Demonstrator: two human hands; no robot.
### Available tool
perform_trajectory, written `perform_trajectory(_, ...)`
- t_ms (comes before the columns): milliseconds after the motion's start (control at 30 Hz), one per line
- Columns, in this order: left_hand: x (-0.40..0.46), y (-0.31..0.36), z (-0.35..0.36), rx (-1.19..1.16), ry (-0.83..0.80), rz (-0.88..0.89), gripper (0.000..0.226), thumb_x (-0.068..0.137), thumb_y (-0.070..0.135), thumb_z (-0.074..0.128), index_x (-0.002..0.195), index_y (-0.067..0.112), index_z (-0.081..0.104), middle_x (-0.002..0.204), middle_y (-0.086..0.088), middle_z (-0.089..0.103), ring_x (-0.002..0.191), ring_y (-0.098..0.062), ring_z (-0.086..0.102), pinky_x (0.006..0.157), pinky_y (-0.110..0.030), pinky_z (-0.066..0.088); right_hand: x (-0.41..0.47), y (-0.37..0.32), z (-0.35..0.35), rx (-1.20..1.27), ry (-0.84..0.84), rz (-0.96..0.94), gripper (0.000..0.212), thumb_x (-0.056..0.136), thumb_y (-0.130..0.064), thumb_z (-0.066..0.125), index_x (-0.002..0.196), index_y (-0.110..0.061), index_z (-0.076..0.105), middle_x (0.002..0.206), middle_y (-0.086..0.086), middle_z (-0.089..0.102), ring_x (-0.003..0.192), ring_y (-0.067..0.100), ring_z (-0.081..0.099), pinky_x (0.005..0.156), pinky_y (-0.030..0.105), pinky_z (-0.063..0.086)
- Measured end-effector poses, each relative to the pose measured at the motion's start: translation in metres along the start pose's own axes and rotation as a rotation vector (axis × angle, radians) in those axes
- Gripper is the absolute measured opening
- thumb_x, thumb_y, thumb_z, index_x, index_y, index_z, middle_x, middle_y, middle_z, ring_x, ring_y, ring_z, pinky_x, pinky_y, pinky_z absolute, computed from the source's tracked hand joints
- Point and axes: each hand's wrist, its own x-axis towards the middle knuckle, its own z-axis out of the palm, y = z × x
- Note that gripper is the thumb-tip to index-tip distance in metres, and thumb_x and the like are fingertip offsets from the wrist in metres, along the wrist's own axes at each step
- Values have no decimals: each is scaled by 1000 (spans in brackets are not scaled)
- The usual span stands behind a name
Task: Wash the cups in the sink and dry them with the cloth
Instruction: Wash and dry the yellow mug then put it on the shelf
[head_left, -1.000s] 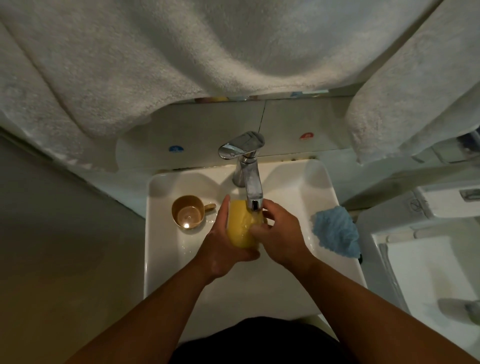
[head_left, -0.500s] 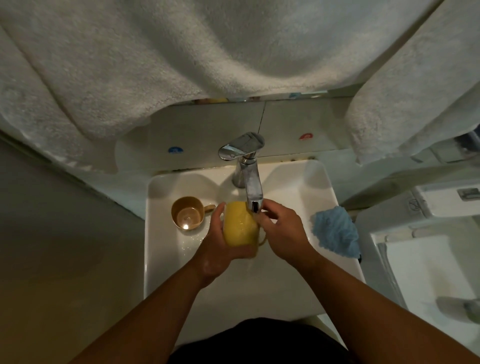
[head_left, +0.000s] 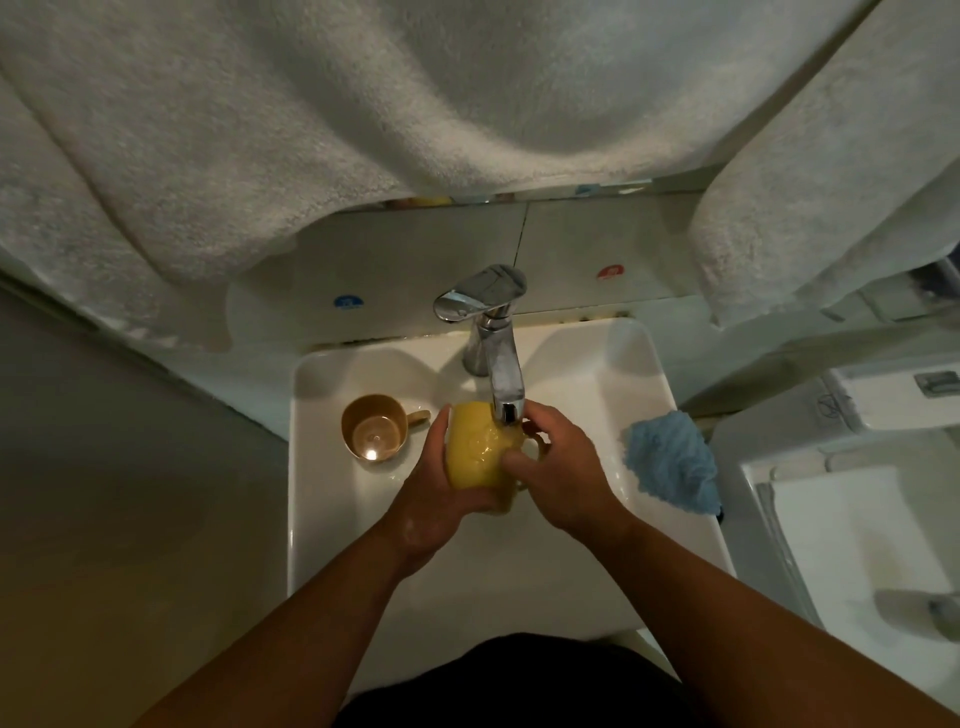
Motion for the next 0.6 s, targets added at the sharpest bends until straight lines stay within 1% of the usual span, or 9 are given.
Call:
perform_trajectory(67, 1, -1, 1, 21, -9, -1, 128, 54, 24, 100, 152, 51, 23, 146, 2, 49, 125, -27, 58, 91, -55, 58, -2, 0, 1, -20, 5, -20, 53, 84, -16, 69, 135, -25, 57, 122, -6, 60, 109, 13, 56, 95, 29, 49)
perform_trajectory(167, 1, -1, 3, 16, -12, -18, 128, 52, 28, 102, 151, 52, 24, 145, 2, 50, 125, -29, 58, 93, -56, 57, 3, -1, -2, 11, 71, -37, 40, 85, -13, 61, 123, -21, 67, 112, -5, 67, 99, 13, 60, 86, 25, 47)
perform_trajectory(233, 1, -1, 3, 2, -32, -10, 127, 52, 26, 101, 151, 51, 25, 144, 2, 52, 124, -29, 59, 93, -57, 57, 3, 0, -3, -24, 64, -60, 38, 86, -14, 61, 123, -20, 68, 111, -5, 67, 99, 13, 60, 87, 24, 47)
perform_trajectory(300, 0, 0, 4, -24, -54, -5, 125, 55, 19, 97, 152, 49, 24, 142, 1, 54, 122, -29, 61, 92, -57, 57, 2, 4, -5, -67, 37, -83, 43, 84, -18, 66, 127, -20, 66, 116, -6, 65, 102, 13, 59, 90, 26, 49)
perform_trajectory(333, -1, 1, 5, -36, -62, -5, 125, 56, 16, 95, 153, 48, 24, 141, 1, 55, 121, -28, 62, 91, -56, 58, 2, 5, -5, -77, 35, -85, 45, 84, -17, 67, 128, -20, 65, 116, -7, 65, 102, 13, 59, 91, 27, 49)
perform_trajectory(400, -3, 2, 6, -33, -74, -15, 125, 55, 16, 93, 153, 49, 23, 139, 3, 56, 119, -25, 62, 91, -54, 58, 5, 7, -7, -65, 68, -83, 40, 85, -15, 65, 124, -21, 69, 111, -8, 68, 97, 8, 60, 88, 28, 51)
perform_trajectory(467, -4, 2, 7, -31, -86, -16, 124, 57, 14, 93, 153, 49, 23, 139, 5, 55, 119, -22, 63, 90, -52, 59, 6, 8, -8, -68, 106, -86, 36, 87, -18, 62, 121, -22, 72, 108, -9, 70, 95, 8, 61, 88, 32, 54)
perform_trajectory(533, -4, 3, 6, -42, -79, -20, 119, 61, 11, 91, 153, 48, 25, 138, 5, 56, 118, -22, 63, 89, -52, 60, 4, 10, -6, -107, 61, -94, 40, 88, -21, 66, 128, -22, 66, 116, -9, 67, 101, 12, 60, 92, 34, 54)
perform_trajectory(600, -4, 4, 6, -46, -64, -18, 114, 63, 13, 88, 152, 48, 26, 137, 4, 57, 117, -23, 63, 88, -52, 60, 0, 14, -4, -133, -28, -136, 55, 85, -27, 72, 137, -25, 56, 125, -11, 59, 111, 12, 55, 97, 31, 49)
